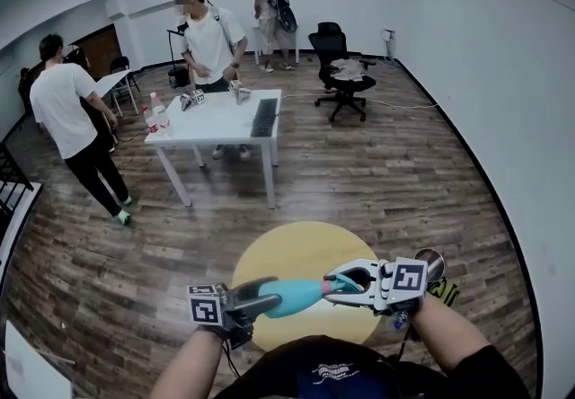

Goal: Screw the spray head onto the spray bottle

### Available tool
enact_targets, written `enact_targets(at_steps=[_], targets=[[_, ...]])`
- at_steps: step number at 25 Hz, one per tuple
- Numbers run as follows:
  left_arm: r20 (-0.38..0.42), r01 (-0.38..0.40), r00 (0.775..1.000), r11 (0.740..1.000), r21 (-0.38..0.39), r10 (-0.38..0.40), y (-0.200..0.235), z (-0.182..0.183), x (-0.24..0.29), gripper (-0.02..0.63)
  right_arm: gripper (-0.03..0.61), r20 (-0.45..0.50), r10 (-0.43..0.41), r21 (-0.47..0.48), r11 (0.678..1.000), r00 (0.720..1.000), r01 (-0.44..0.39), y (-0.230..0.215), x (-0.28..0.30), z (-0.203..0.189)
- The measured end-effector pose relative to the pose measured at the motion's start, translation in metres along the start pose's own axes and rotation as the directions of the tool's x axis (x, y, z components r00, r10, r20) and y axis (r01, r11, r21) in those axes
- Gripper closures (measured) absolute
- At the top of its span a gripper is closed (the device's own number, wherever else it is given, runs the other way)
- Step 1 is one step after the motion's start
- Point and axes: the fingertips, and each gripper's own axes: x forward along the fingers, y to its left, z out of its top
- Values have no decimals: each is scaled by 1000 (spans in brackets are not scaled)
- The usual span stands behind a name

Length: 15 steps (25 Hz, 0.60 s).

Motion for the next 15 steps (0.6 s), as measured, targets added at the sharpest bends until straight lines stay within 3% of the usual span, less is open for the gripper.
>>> enact_targets(at_steps=[3, 5, 9, 11, 15], targets=[[11, -69, 998, 985, 158, 68, -9, 14, 0, 192, 426, 25, -21, 101, 995, 999, 19, -8, 0, -4], [16, -108, 994, 953, 283, 107, -18, 19, 3, 192, 428, 37, -18, 166, 986, 999, 11, -9, -1, -10], [-25, -133, 984, 831, 540, 174, -38, 23, 10, 193, 428, 42, 9, 285, 958, 999, -21, -8, 0, -25], [-53, -121, 980, 783, 610, 192, -46, 26, 11, 192, 428, 53, 30, 309, 950, 998, -45, -4, 3, -27], [-83, -39, 987, 702, 711, 138, -58, 20, 10, 193, 428, 70, 66, 341, 936, 995, -86, 3, 5, -25]])
